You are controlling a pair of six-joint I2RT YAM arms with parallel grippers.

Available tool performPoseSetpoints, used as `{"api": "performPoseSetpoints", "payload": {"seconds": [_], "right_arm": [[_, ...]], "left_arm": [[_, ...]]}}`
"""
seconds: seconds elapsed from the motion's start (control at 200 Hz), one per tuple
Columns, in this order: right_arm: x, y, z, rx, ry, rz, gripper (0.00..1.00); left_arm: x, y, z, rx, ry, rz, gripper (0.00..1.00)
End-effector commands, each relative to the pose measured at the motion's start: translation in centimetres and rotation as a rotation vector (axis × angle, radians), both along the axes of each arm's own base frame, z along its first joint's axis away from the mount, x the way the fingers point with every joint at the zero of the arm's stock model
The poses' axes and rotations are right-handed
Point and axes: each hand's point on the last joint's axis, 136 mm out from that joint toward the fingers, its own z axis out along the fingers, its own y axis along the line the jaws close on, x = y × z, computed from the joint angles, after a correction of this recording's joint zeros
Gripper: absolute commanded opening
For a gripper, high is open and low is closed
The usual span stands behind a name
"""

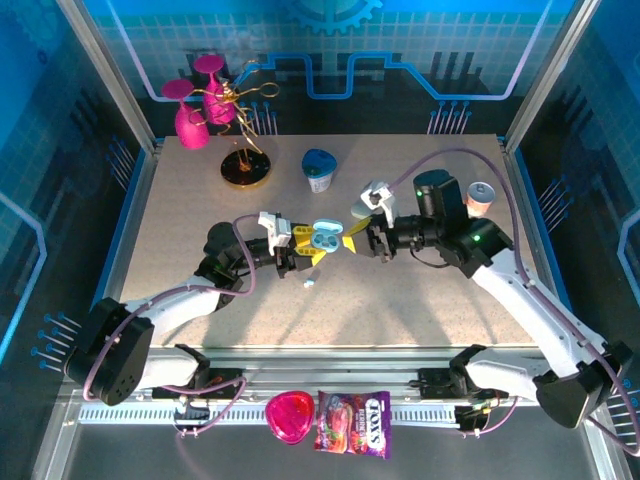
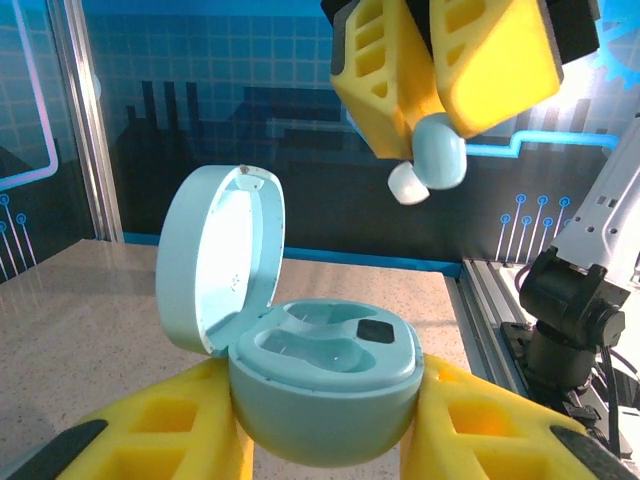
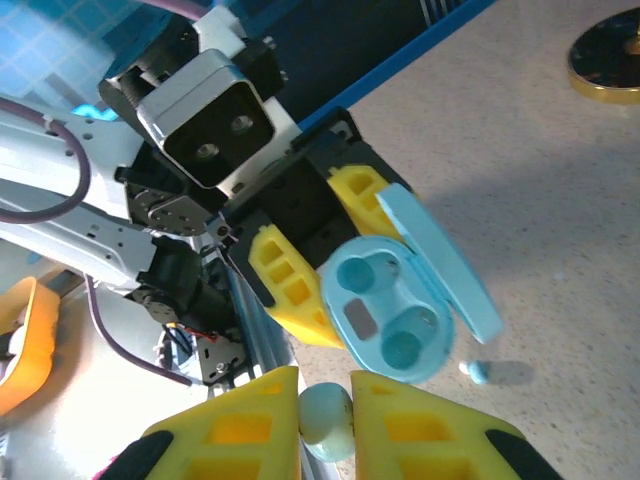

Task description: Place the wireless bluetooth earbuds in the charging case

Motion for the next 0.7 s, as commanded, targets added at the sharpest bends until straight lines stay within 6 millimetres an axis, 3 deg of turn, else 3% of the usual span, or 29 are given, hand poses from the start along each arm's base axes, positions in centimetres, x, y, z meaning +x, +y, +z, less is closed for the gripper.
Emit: {"api": "performPoseSetpoints", "payload": {"seconds": [0.0, 0.695], "right_arm": [[-0.1, 1.8, 1.3, 0.054, -0.021, 0.044, 0.16], [1.2, 2.4, -1.2, -0.019, 0.001, 0.007, 0.16]], "left_arm": [[-0.1, -0.1, 1.9, -0.036, -0.059, -0.016, 0.32], [-0.9, 0.1, 3.2, -0.069, -0.073, -0.041, 0.32]]}}
